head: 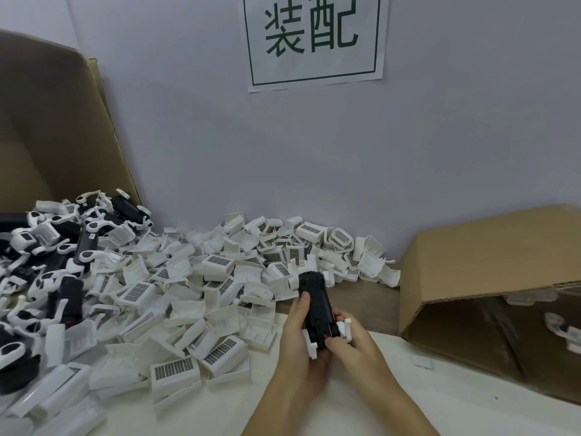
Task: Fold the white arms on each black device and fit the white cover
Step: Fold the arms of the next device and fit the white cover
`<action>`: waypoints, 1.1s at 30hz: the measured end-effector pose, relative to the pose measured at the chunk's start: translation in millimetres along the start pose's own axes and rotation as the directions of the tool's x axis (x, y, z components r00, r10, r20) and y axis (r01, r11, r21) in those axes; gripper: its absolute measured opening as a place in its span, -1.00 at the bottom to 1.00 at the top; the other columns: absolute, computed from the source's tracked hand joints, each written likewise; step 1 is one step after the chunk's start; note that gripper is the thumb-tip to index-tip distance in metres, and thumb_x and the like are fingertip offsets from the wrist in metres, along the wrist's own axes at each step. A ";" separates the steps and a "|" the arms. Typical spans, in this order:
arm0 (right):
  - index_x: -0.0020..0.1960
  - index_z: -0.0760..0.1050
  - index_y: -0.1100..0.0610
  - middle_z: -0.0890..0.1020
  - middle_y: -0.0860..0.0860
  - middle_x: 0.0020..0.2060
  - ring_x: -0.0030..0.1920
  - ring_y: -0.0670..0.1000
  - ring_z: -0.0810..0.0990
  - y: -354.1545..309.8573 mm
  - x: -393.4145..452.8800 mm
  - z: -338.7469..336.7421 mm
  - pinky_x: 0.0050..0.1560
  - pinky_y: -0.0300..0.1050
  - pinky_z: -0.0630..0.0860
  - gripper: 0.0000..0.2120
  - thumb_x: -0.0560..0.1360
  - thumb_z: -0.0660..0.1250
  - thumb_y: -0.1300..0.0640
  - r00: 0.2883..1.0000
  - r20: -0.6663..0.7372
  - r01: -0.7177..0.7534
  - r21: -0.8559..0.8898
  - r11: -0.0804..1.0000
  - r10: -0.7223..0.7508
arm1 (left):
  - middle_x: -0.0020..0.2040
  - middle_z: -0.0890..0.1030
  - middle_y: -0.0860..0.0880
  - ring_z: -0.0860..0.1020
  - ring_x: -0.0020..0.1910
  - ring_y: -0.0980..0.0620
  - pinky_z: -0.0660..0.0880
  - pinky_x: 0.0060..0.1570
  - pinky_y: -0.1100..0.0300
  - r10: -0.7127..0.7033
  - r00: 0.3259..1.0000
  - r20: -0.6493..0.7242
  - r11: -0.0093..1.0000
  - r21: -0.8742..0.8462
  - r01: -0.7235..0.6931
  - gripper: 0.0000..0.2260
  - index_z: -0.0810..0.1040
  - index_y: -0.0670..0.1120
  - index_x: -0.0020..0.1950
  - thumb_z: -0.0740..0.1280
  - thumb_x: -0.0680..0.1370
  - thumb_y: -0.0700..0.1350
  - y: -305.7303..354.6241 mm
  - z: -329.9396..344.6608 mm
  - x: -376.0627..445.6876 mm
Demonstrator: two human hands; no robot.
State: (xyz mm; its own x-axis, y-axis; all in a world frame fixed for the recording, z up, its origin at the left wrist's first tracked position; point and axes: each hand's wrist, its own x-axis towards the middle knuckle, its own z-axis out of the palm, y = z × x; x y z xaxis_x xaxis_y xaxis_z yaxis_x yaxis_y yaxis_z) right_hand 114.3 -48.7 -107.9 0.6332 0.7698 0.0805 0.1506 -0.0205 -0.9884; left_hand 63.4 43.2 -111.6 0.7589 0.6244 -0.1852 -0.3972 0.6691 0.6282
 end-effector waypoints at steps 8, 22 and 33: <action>0.19 0.48 -0.11 0.68 -0.18 -0.15 -0.17 -0.20 0.64 -1.4 -2.3 -1.0 -0.19 -0.39 0.49 -0.65 0.58 0.24 0.30 0.999 -0.017 0.039 -0.008 0.999 -0.039 | -0.13 0.67 -0.14 0.64 -0.06 -0.14 0.39 0.34 -0.31 0.034 0.999 0.009 0.998 0.055 -0.034 -0.63 0.70 -0.05 0.02 0.51 0.29 0.10 -3.5 0.3 4.6; 0.16 0.49 -0.15 0.66 -0.14 0.00 -0.04 -0.16 0.61 2.0 1.5 -1.9 -0.01 -0.24 0.49 -0.67 0.57 0.26 0.26 1.000 -0.010 -0.001 0.004 1.000 0.001 | -0.18 0.66 -0.14 0.66 -0.26 -0.05 0.62 -0.27 0.12 0.052 0.998 0.017 0.996 0.068 -0.054 -0.54 0.61 -0.17 0.15 0.46 0.35 0.07 -1.8 3.1 -2.5; 0.13 0.49 -0.24 0.67 -0.20 -0.11 -0.12 -0.15 0.63 5.3 1.8 -0.7 -0.07 -0.22 0.47 -0.67 0.42 0.25 0.06 1.000 0.002 0.028 0.026 0.999 -0.028 | -0.12 0.64 -0.17 0.60 -0.14 -0.13 0.45 0.11 -0.11 0.078 0.996 0.044 0.995 0.064 -0.081 -0.65 0.65 -0.09 0.09 0.45 0.37 0.04 -3.6 4.8 -0.2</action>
State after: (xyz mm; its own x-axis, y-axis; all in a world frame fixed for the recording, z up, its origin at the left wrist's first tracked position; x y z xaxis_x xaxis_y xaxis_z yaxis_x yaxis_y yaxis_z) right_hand 116.7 -47.9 -112.9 0.6271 0.7715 0.1079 0.1485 0.0176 -0.9888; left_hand 67.2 38.7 -110.2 0.7475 0.6563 -0.1021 -0.4234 0.5893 0.6880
